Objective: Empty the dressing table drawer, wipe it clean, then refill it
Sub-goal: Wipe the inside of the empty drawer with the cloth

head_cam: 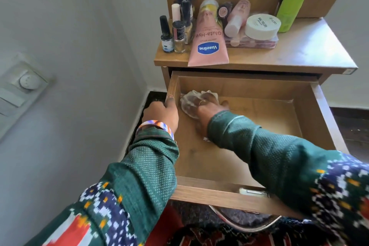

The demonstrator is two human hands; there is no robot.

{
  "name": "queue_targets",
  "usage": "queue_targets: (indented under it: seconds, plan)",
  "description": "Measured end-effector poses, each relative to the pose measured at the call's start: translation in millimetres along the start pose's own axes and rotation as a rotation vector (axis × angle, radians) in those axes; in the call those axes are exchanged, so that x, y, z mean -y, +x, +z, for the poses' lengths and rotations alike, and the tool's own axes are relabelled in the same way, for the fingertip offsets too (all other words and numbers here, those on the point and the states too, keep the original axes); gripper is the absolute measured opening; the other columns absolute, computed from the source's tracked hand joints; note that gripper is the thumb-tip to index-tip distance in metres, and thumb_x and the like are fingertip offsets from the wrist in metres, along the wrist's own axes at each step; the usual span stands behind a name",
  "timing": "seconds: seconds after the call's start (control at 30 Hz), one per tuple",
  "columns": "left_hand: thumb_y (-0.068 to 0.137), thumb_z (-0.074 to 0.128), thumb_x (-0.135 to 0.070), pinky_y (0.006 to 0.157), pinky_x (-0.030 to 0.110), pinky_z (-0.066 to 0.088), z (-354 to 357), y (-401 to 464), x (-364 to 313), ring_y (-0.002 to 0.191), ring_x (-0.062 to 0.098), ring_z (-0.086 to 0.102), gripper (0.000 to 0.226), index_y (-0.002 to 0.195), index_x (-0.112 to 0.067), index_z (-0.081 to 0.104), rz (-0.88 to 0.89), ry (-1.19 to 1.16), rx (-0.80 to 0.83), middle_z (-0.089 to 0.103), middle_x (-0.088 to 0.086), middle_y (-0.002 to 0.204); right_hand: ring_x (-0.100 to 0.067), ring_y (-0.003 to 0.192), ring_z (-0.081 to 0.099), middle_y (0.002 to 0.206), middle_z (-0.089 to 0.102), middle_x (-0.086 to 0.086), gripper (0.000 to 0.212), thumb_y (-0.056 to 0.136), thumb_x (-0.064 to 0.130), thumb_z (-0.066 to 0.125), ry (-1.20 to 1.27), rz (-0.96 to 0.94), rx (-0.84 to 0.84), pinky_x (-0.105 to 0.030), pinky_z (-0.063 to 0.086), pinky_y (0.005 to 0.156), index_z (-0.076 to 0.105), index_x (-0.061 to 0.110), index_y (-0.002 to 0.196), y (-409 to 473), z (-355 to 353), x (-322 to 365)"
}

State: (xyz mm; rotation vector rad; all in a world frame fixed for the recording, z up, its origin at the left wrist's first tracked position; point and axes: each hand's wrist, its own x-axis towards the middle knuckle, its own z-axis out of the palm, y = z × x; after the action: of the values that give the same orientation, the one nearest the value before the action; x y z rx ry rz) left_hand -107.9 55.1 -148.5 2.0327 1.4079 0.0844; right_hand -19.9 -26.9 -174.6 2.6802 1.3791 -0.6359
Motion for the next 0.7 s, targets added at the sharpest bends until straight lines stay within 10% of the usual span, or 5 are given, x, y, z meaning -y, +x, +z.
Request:
queue_targets:
  seconds: [0.4,0.57,0.7]
  plan:
    - [0.098,0.031,-0.043,0.071,0.031,0.032,-7,-5,-3,0.068,0.026,0.045,0.050,0.075,-0.003,0.050,-0.009,-0.006,0.035,0.049,0.009,0.077,-0.042,0.125,0.044,0.135,0.044,-0.024,0.042,0.094,0.010,0.048,-0.235,0.307,0.146,-0.054,0.036,0.102,0.041,-0.003,0.133,-31,-35,-12]
    - [0.098,0.029,-0.043,0.073,0.031,0.031,-9,-9,-4,0.077,0.028,0.045,0.045,0.089,-0.005,0.051,0.002,0.014,0.056,0.050,0.010,0.085,-0.026,0.100,0.063,0.094,0.061,-0.010,0.022,0.090,0.016,0.055,-0.236,0.418,0.194,-0.037,0.053,0.088,0.063,0.005,0.107,-46,-37,-60]
    - [0.098,0.027,-0.044,0.078,0.031,0.032,-11,-10,-4,0.085,0.028,0.045,0.049,0.092,-0.005,0.055,-0.001,0.014,0.068,0.055,0.013,0.097,-0.027,0.110,0.060,0.119,0.062,-0.010,0.028,0.093,0.019,0.049,-0.245,0.454,0.118,-0.036,0.048,0.082,0.060,0.009,0.117,-57,-36,-81]
